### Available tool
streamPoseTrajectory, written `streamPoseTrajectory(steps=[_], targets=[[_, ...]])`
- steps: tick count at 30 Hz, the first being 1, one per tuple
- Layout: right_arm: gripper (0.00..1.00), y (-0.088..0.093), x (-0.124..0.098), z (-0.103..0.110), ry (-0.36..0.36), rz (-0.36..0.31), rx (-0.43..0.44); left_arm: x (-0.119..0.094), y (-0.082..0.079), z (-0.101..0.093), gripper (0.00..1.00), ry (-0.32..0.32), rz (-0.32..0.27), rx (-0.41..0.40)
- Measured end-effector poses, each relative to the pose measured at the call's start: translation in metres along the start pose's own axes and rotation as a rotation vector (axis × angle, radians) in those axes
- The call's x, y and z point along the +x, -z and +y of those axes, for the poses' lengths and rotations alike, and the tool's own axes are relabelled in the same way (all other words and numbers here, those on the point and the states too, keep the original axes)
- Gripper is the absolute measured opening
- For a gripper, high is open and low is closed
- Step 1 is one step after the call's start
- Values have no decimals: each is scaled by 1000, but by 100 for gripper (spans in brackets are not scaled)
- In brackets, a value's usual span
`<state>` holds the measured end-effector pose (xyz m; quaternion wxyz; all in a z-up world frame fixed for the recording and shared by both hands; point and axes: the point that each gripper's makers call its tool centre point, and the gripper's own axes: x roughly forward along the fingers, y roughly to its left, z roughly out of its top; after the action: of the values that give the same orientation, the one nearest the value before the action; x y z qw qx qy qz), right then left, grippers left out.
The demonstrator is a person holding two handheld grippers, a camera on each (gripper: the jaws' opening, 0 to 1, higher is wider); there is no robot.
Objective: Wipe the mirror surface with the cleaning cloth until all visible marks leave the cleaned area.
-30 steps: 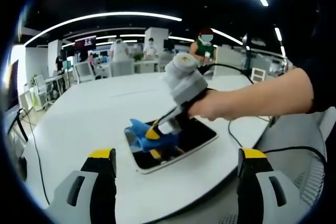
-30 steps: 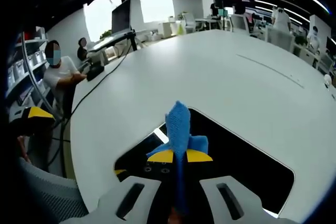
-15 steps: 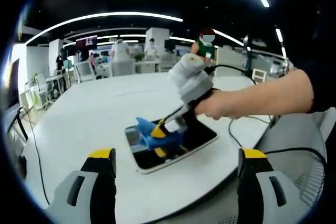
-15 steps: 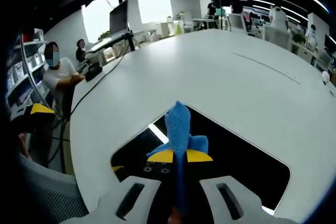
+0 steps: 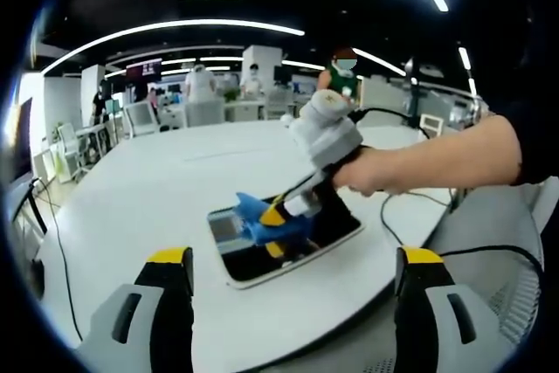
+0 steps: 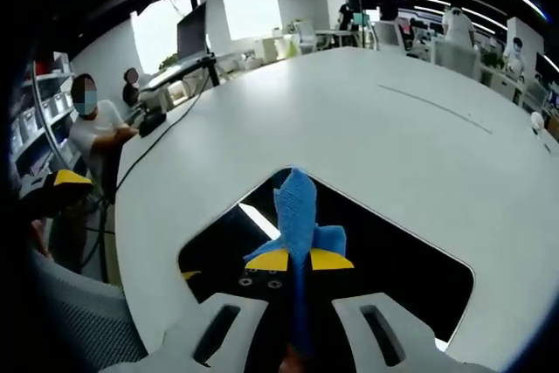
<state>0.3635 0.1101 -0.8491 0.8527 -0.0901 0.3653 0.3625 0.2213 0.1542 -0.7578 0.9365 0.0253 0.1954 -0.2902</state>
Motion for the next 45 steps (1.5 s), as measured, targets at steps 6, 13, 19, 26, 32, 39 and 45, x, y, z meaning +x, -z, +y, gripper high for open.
streamPoseTrajectory(steps=[6,13,19,26,32,39,45], targets=[[1,2,-3,-3,2,-2,5,0,0,0,96,-1,4,2],[1,4,-6,-6,6,-2,13,0,0,-1,96,0,6,4],[1,6,-8,-10,11,-1,18,0,0,-1,96,2,7,3],[1,10,-13,-19,21,1,28,1,1,-2,96,9,12,4],[1,13,-16,-22,30,2,31,1,1,-2,96,10,11,6],[1,16,-21,-25,36,8,31,1,1,-2,96,12,11,7],[1,18,-25,-26,43,7,18,1,-1,-1,97,6,2,10]])
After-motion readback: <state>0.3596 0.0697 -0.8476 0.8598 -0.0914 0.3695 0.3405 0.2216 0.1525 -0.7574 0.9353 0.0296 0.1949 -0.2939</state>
